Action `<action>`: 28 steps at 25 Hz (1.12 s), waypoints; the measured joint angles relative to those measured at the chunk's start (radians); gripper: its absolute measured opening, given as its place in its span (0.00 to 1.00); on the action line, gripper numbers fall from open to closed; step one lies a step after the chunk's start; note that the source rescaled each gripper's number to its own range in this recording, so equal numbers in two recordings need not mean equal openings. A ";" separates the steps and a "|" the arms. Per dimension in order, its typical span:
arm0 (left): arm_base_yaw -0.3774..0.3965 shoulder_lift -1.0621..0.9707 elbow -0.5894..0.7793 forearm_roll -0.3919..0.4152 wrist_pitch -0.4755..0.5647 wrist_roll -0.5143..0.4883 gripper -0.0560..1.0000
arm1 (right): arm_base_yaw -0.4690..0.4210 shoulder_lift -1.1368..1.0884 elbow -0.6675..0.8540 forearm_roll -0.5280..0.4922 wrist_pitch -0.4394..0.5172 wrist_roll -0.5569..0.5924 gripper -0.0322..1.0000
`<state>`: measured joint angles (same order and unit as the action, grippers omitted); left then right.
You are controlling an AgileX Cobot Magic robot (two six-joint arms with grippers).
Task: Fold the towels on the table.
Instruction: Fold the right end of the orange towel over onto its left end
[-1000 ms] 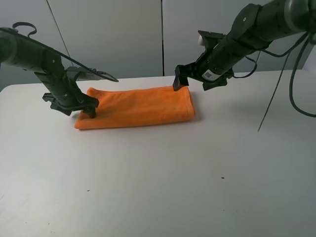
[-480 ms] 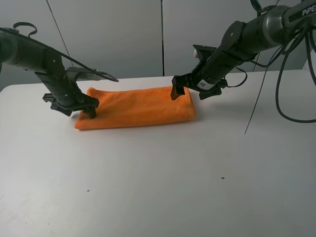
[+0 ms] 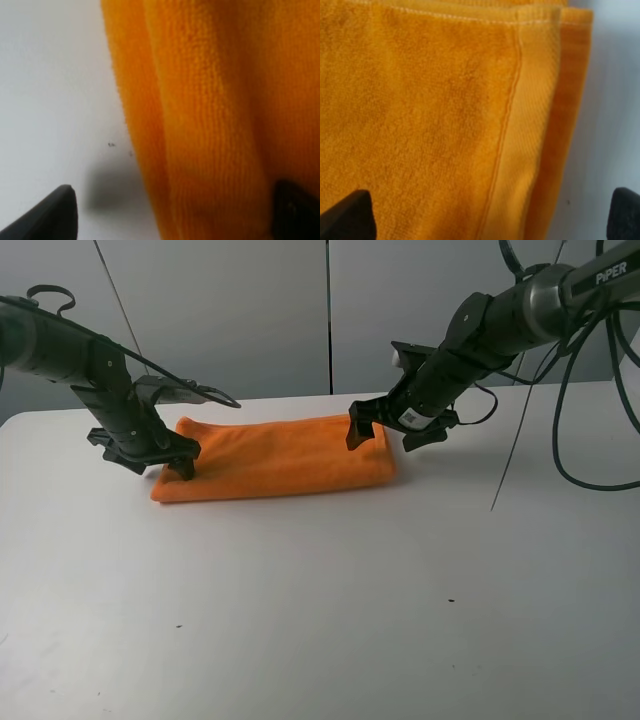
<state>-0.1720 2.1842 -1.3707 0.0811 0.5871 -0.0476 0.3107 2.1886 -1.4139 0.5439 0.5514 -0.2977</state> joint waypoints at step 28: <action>0.000 0.000 0.000 -0.002 -0.002 0.008 0.99 | -0.111 0.076 -0.020 0.356 0.102 -0.411 1.00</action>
<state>-0.1720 2.1842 -1.3707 0.0792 0.5853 -0.0394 0.1992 2.2647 -1.4344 0.8994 0.6535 -0.7084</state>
